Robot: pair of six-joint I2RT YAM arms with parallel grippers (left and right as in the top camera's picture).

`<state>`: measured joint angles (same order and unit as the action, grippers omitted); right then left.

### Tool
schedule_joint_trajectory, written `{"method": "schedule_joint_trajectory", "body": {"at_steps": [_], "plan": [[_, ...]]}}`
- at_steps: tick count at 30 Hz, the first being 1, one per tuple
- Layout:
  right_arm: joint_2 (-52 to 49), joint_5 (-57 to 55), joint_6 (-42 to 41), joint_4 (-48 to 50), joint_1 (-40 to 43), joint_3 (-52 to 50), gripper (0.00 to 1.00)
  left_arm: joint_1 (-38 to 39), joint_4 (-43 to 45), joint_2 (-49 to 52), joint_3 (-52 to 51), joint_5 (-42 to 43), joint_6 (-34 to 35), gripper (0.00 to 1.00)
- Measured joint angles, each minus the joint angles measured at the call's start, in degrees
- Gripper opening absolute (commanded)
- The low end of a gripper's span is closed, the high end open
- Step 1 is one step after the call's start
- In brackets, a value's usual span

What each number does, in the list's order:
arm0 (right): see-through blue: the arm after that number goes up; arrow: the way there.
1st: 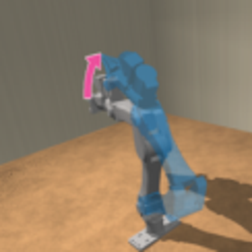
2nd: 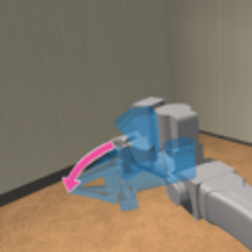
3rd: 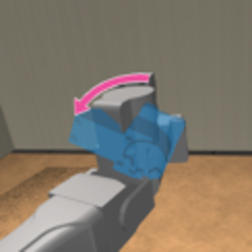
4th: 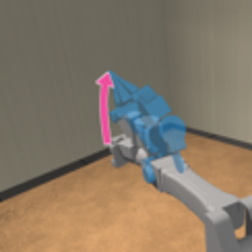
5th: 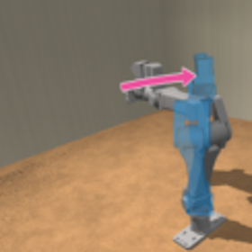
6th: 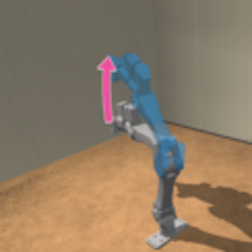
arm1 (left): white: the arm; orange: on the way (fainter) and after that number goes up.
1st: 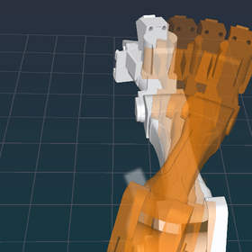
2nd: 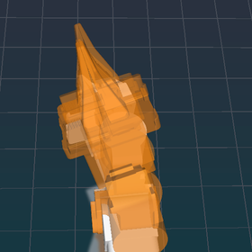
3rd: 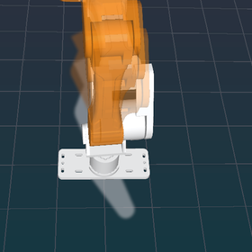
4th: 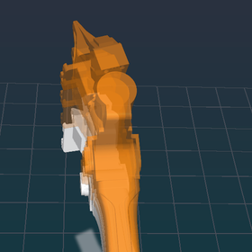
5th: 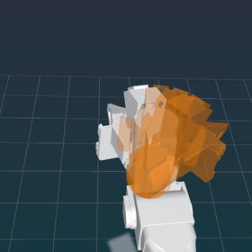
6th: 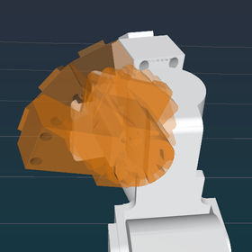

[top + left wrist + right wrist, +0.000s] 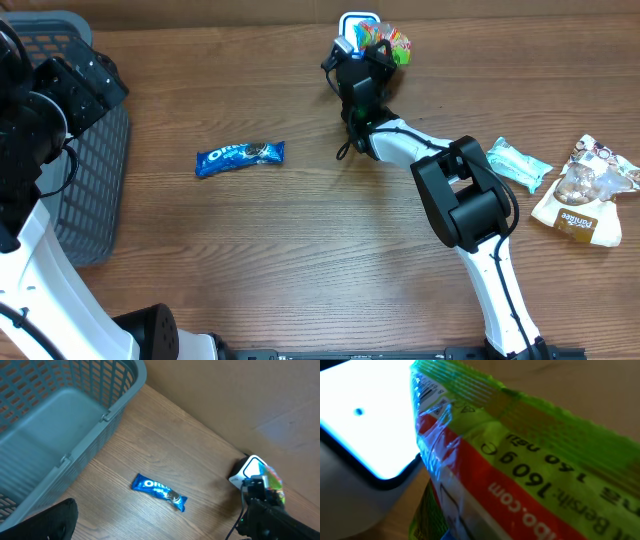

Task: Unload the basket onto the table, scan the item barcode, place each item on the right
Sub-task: 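Hold the green-red bag's barcode against the scanner with the right gripper, then carry the green-red bag right and drop it on the pile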

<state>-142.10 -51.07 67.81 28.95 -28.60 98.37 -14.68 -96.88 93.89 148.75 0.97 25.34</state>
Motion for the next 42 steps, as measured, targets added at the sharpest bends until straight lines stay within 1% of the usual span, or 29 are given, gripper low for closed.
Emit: {"method": "schedule_joint_trajectory", "body": {"at_steps": [2, 4, 8, 11, 14, 18, 21, 23, 25, 26, 27, 28, 30, 31, 32, 33, 34, 35, 37, 40, 42], "plan": [[0.0, -1.05, 0.87, 5.64, 0.0, -0.04, 0.04, 0.0, -0.04, 0.0, 0.0, 0.0, 0.0, 1.0], [0.22, -2.01, 1.97, 8.09, -0.09, -0.02, 0.04, 0.0, 0.0, 0.0, 0.0, 0.0, 0.0, 1.0], [1.36, -3.37, 2.97, 7.8, -0.15, -0.04, 0.04, 0.0, 0.0, 0.0, 0.0, 0.0, 0.0, 1.0], [4.26, -4.72, 2.86, 4.31, -0.33, -0.13, 0.04, 0.0, 0.0, 0.0, 0.0, 0.0, 0.0, 1.0], [11.06, -6.51, -1.11, -4.52, -0.42, -0.28, 0.04, 0.0, -0.04, 0.0, 0.0, 0.0, 0.0, 1.0], [24.35, -9.29, -14.05, -22.6, -0.5, -0.37, 0.04, 0.0, -0.07, 0.0, 0.0, 0.0, 0.0, 1.0], [35.6, -12.79, -26.1, -36.48, -0.61, -0.11, 0.04, 0.0, -0.02, 0.0, 0.0, 0.02, 0.0, 1.0], [42.42, -14.78, -35.12, -47.63, -0.61, 0.33, 0.04, 0.0, 0.0, 0.0, 0.0, 0.02, 0.0, 1.0], [49.99, -13.53, -47.65, -65.99, -0.33, 1.18, 0.04, 0.0, 0.04, 0.0, 0.0, 0.0, 0.0, 1.0], [52.15, -12.55, -51.47, -71.17, -0.15, 1.18, 0.04, 0.0, -0.04, 0.0, 0.0, -0.02, 0.0, 1.0], [55.01, -9.44, -58.01, -78.55, 0.74, 1.27, 0.04, 0.0, -0.02, 0.0, -0.02, 0.0, 0.0, 1.0], [56.92, -6.08, -62.95, -83.54, 1.99, 1.29, 0.04, 0.0, -0.02, 0.0, -0.02, -0.04, 0.0, 1.0], [59.39, 2.14, -71.19, -90.09, 6.64, 1.27, 0.04, 0.0, -0.04, 0.0, -0.02, -0.11, 0.0, 1.0], [60.04, 7.82, -75.19, -92.72, 10.75, 1.27, 0.04, 0.0, -0.02, 0.0, -0.02, -0.13, 0.0, 1.0], [60.08, 11.76, -77.44, -93.88, 14.1, 1.27, 0.04, 0.0, 0.0, 0.0, -0.02, -0.15, 0.0, 1.0], [59.58, 18.49, -80.21, -95.45, 19.98, 1.25, 0.04, 0.0, 0.0, 0.0, -0.02, -0.17, 0.0, 1.0], [59.14, 21.62, -81.44, -95.97, 22.93, 1.22, 0.04, 0.0, -0.02, 0.0, -0.02, -0.17, 0.0, 1.0], [58.14, 27.91, -83.01, -96.56, 28.72, 0.96, 0.04, 0.0, 0.0, 0.0, -0.02, -0.17, 0.0, 1.0], [56.74, 35.93, -84.39, -96.83, 35.89, 0.22, 0.04, 0.0, 0.0, 0.0, 0.0, -0.17, 0.0, 1.0], [53.99, 48.19, -84.61, -97.22, 46.29, -1.62, 0.04, 0.0, 0.0, 0.0, -0.02, -0.17, 0.0, 1.0], [52.09, 54.03, -84.41, -97.44, 51.23, -3.06, 0.04, 0.0, -0.02, 0.0, -0.02, -0.17, 0.0, 1.0]]}}
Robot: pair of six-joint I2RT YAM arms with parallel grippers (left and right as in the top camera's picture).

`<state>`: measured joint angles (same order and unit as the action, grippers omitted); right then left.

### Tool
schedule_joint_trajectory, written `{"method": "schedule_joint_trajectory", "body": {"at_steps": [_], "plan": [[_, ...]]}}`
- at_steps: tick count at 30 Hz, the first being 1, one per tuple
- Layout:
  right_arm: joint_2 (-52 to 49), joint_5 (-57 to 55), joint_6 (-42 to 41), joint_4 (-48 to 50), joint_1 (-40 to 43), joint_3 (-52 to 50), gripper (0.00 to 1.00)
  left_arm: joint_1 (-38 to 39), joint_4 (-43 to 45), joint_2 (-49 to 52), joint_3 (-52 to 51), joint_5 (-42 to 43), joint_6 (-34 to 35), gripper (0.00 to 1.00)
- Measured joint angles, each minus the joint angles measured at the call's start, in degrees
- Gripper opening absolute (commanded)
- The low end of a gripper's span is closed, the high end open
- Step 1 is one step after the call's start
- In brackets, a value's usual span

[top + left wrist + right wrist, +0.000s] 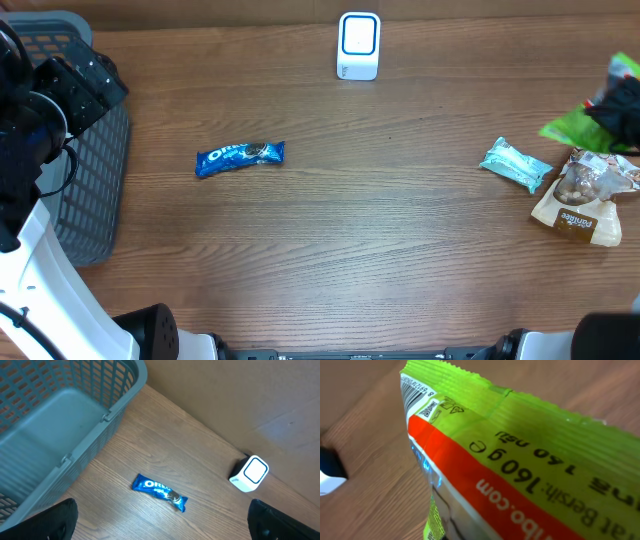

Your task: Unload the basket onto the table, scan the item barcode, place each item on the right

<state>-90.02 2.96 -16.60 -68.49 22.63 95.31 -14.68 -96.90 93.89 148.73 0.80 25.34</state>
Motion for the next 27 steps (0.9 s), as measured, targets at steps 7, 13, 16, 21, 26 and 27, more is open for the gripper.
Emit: {"method": "schedule_joint_trajectory", "body": {"at_steps": [7, 13, 16, 21, 26, 27], "plan": [[-10.38, 9.81, 0.31, -0.96, 6.99, -5.88, 0.47, 0.0, 0.0, 0.0, 0.0, 0.0, 0.0, 1.0], [-13.03, 15.41, 3.26, -2.84, 6.58, -6.05, 0.66, 0.0, 0.0, 0.0, 0.02, 0.0, 0.0, 1.0], [-12.85, 21.07, 7.04, -5.6, 5.77, -3.87, 0.67, 0.0, 0.02, 0.0, 0.02, 0.0, 0.0, 1.0], [-11.02, 26.97, 10.93, -6.49, 0.26, 1.57, 0.68, 0.0, 0.02, 0.0, 0.0, 0.0, 0.0, 1.0], [-9.25, 32.54, 12.22, 1.33, -13.53, 2.73, 0.67, 0.0, 0.0, 0.0, 0.0, 0.02, 0.0, 1.0], [-9.27, 33.42, 11.37, 4.9, -17.42, 2.38, 0.64, 0.0, 0.02, 0.0, 0.0, -0.02, 0.0, 1.0]]}}
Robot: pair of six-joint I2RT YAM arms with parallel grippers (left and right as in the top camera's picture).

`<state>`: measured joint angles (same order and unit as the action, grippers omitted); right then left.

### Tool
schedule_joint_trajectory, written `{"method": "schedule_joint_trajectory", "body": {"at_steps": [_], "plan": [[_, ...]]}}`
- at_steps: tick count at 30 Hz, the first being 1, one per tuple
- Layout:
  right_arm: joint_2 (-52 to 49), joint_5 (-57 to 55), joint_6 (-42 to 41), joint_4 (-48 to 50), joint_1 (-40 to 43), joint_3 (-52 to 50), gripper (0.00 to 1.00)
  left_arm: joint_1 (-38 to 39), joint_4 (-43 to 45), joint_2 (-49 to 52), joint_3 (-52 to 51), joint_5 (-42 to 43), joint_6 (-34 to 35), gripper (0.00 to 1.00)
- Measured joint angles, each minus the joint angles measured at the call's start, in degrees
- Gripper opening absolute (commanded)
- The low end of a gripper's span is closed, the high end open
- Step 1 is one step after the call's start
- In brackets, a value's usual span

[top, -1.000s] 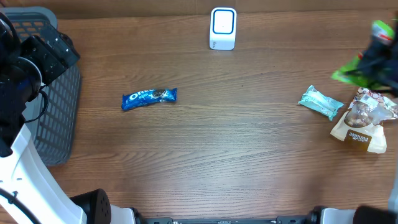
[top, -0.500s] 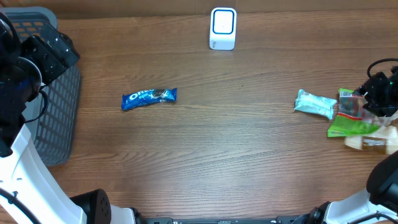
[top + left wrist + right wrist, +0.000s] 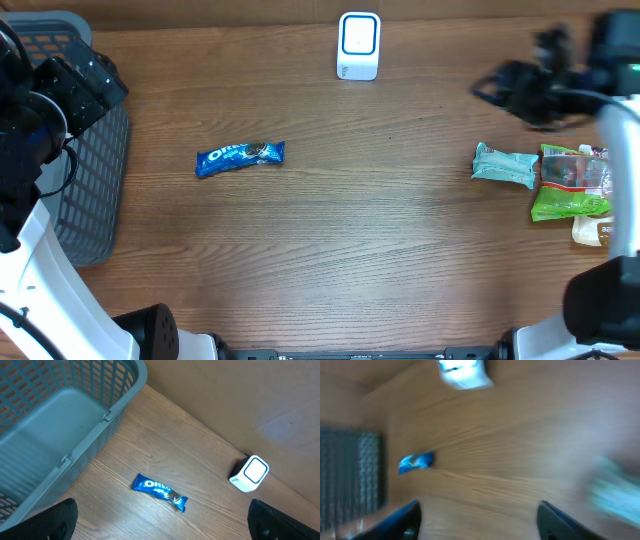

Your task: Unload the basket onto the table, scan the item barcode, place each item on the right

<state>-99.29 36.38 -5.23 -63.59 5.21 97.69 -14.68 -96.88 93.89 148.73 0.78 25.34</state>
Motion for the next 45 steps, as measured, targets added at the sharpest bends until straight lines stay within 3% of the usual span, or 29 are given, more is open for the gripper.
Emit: {"method": "schedule_joint_trajectory", "body": {"at_steps": [1, 5, 10, 17, 21, 27, 33, 45], "plan": [[-0.07, 0.5, -0.55, 2.43, -2.6, -0.22, 0.56, 0.0, -0.02, 0.0, 0.02, 0.02, 0.0, 1.0], [-1.9, 1.79, -6.36, 14.1, -15.06, -1.6, 0.49, 0.0, 0.02, 0.0, 0.0, 0.02, 0.0, 1.0], [-9.55, -1.42, -17.4, 25.81, -26.43, -2.27, 0.57, 0.0, 0.0, 0.0, 0.0, 0.02, 0.0, 1.0], [-23.47, -5.99, -29.44, 37.99, -37.4, -3.06, 0.56, 0.0, 0.0, 0.0, 0.02, 0.02, 0.0, 1.0], [-27.5, -7.13, -32.09, 44.87, -40.37, -3.43, 0.56, 0.0, 0.0, 0.0, 0.0, 0.02, 0.0, 1.0], [-31.08, -10.8, -33.59, 47.12, -43.1, -3.43, 0.52, 0.0, -0.02, 0.0, 0.02, 0.02, 0.0, 1.0], [-32.7, -15.08, -34.34, 47.71, -43.98, -3.43, 0.36, 0.0, -0.02, 0.0, 0.02, 0.02, 0.0, 1.0], [-33.79, -19.67, -34.64, 55.49, -43.98, -3.43, 0.41, 0.0, -0.02, 0.0, 0.02, 0.02, 0.0, 1.0]]}}
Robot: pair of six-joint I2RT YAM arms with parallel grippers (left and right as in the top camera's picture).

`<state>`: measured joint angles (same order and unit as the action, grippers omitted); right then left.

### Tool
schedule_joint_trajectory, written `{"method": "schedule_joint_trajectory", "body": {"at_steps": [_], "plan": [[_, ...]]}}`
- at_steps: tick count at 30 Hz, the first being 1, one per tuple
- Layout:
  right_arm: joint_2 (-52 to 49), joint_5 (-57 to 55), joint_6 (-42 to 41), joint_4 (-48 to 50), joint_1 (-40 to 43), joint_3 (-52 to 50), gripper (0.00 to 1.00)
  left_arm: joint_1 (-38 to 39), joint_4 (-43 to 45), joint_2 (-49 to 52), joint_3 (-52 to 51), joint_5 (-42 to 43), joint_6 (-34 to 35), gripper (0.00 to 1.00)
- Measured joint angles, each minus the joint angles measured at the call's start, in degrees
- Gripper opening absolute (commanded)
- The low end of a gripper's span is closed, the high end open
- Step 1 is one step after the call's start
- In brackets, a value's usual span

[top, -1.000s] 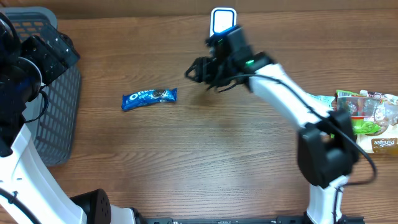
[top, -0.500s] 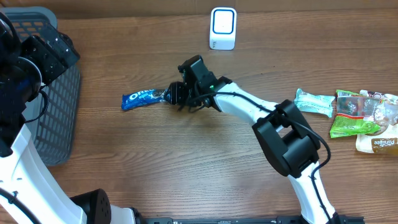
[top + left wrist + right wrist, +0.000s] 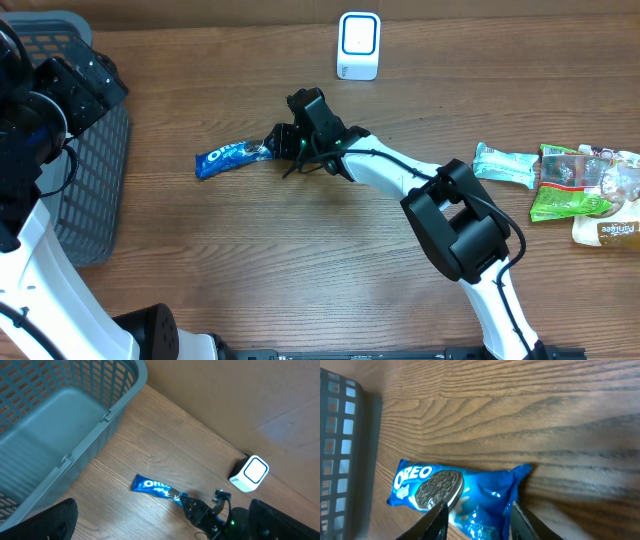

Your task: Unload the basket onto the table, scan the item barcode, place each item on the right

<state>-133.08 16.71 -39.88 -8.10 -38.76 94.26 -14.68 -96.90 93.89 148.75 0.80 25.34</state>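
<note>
A blue Oreo packet point(image 3: 232, 157) lies flat on the wooden table, left of centre; the left wrist view shows the Oreo packet point(image 3: 152, 486) too. My right gripper point(image 3: 279, 143) is low at its right end. In the right wrist view the right gripper point(image 3: 479, 521) is open, its fingers point(image 3: 438, 521) standing either side of the packet's point(image 3: 470, 495) right end. The white scanner point(image 3: 358, 45) stands at the table's back edge, its lit window facing up. My left gripper point(image 3: 162, 517) hangs open high over the table's left side, holding nothing.
A grey plastic basket point(image 3: 95, 200) sits at the left edge. On the far right lie a teal packet point(image 3: 505, 163), a green candy bag point(image 3: 562, 187) and a beige snack bag point(image 3: 605, 228). The right arm stretches across the table's middle.
My right arm was up at the far right near the snacks, with nothing in its gripper. Now its open gripper is down at the Oreo packet's right end. The left arm has not moved.
My right gripper held the green candy bag at the scanner, then over the table's right edge. After that the bag lay among the snacks on the right and the gripper was free. Now the gripper stands open around the Oreo packet's end.
</note>
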Motion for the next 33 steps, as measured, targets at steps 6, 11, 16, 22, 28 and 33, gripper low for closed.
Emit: {"method": "schedule_joint_trajectory", "body": {"at_steps": [6, 11, 16, 22, 28, 33], "plan": [[-1.31, 0.85, -0.59, 1.03, 0.0, 0.07, 0.04, 0.0, 0.0, 0.0, 0.0, 0.0, 0.0, 1.0], [-1.29, 4.15, -0.42, -1.81, 0.2, 0.7, 0.04, 0.0, 0.02, 0.0, 0.0, 0.0, 0.0, 1.0], [-0.57, 10.62, -2.38, -20.94, 1.97, 1.99, 0.04, 0.0, 0.02, 0.0, 0.0, 0.02, 0.0, 1.0], [3.58, 15.28, 6.84, -45.83, 8.92, 2.03, 0.4, 0.0, 0.0, 0.0, 0.0, 0.0, 0.0, 1.0], [6.8, 12.76, 22.69, -37.57, 12.09, 2.05, 0.8, 0.0, 0.02, 0.0, 0.0, 0.0, 0.0, 1.0], [6.93, 7.13, 30.86, -23.82, 9.01, 2.05, 0.83, 0.0, 0.02, 0.0, -0.02, 0.02, 0.0, 1.0]]}}
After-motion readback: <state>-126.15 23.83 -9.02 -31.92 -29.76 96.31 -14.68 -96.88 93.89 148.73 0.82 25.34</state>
